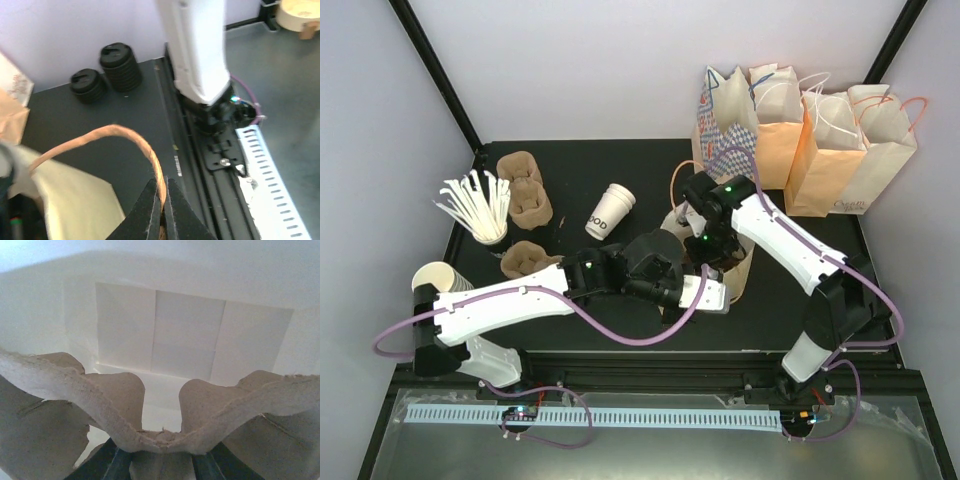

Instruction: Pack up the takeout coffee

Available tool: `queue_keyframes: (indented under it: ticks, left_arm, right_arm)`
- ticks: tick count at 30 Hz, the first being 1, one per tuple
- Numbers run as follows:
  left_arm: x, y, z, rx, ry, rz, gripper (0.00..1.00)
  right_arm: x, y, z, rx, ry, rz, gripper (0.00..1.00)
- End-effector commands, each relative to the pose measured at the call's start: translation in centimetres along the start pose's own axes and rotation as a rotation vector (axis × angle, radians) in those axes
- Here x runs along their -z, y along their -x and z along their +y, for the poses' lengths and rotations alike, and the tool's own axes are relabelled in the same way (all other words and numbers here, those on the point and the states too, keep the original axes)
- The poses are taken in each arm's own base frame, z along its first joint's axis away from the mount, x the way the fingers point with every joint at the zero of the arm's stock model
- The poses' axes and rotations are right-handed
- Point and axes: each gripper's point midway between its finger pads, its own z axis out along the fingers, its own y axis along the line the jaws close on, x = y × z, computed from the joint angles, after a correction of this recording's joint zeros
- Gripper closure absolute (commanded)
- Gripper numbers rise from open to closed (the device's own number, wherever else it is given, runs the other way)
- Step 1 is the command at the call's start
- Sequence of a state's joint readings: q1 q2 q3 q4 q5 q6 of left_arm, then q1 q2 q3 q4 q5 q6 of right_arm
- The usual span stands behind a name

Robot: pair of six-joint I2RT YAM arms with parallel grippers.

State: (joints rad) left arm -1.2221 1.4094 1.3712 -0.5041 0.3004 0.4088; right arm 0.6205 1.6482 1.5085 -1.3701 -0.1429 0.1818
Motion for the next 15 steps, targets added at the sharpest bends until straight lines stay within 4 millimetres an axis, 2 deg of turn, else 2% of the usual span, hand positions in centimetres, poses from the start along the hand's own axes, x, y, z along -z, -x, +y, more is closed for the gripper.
queue_keyframes:
  ticks: [1,4,10,15]
  left_arm:
    - [0.6,2.0,-3.7,0.007,-0.165,-0.045,0.99]
    - [0.9,3.4,-3.6,0.016,-0.160,-0.091,0.98]
    - [1.7,7.6,-0.9,0.092,-0.050,-0.208,0.98]
    - [0.5,8.0,-0.5,0.137,-0.063,-0.192,0.99]
  right_arm:
    - [0.5,1.6,0.0,-0.002,-0.003,-0.036,0.70]
    - [0.2,1.8,-0.1,-0.007,-0.007,-0.032,0.70]
    - [-1.5,1.5,-0.9,-0.041,-0.033,-0.040,0.70]
    - [-2.5,1.2,-1.3,-0.094,-0.044,-0.070,0.70]
